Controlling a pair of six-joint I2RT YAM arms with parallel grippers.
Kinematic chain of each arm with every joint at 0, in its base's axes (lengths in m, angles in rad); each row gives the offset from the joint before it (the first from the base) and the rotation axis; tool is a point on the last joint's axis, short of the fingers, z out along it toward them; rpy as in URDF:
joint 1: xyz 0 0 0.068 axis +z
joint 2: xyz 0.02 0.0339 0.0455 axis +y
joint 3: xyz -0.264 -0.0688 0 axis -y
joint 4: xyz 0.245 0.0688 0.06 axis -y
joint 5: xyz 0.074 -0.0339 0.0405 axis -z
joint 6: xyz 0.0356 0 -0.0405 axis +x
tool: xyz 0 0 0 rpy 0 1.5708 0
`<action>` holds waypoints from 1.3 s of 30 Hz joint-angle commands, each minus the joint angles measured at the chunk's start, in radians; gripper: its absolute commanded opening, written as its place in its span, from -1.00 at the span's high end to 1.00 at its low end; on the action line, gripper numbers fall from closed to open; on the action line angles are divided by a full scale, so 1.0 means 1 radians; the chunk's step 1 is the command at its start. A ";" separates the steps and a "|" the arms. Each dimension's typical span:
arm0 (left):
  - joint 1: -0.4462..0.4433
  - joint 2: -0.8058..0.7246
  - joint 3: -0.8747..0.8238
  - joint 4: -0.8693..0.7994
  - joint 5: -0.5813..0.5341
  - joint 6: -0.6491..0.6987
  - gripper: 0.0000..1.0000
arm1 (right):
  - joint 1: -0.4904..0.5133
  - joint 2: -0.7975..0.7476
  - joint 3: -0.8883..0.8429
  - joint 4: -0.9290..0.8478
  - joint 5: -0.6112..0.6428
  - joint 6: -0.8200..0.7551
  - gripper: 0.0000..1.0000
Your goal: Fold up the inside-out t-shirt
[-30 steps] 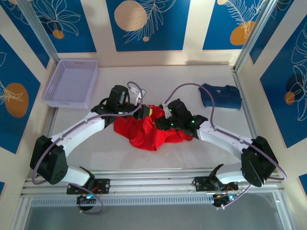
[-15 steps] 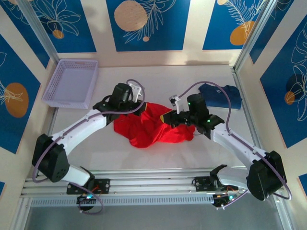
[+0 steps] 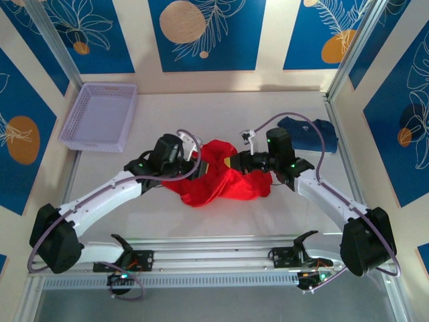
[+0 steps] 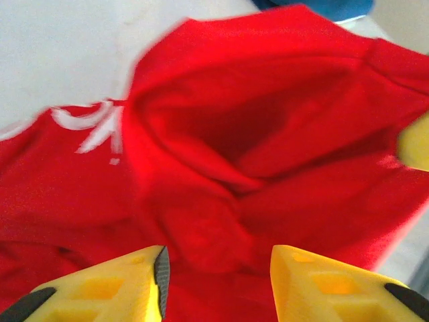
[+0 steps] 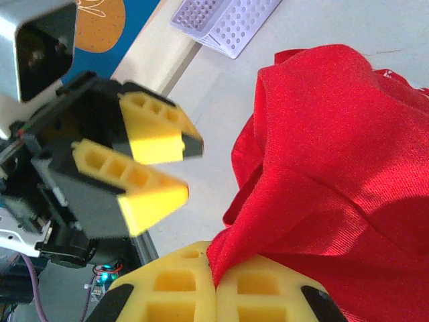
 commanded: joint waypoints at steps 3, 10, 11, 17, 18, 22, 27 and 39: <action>-0.016 0.099 0.011 0.117 0.137 -0.084 0.20 | -0.011 -0.002 -0.007 0.019 -0.025 0.015 1.00; -0.016 0.254 0.114 0.129 0.109 -0.094 0.19 | -0.012 -0.015 -0.018 0.014 -0.016 0.013 1.00; -0.016 0.274 0.125 0.134 0.109 -0.092 0.19 | -0.012 -0.017 -0.018 0.013 -0.016 0.012 1.00; -0.015 0.382 0.195 0.158 0.090 -0.105 0.22 | -0.014 -0.025 -0.029 0.008 -0.010 0.006 1.00; -0.012 0.393 0.202 0.159 0.084 -0.106 0.29 | -0.015 -0.030 -0.033 0.004 -0.008 0.004 1.00; 0.003 0.387 0.197 0.187 0.096 -0.109 0.85 | -0.031 -0.065 -0.034 -0.026 0.018 -0.019 1.00; 0.033 0.251 0.104 0.270 0.240 -0.098 1.00 | -0.071 -0.127 -0.027 -0.058 0.073 -0.020 1.00; 0.113 -0.098 -0.089 0.403 0.515 -0.196 1.00 | -0.104 -0.173 -0.012 -0.115 0.185 -0.033 1.00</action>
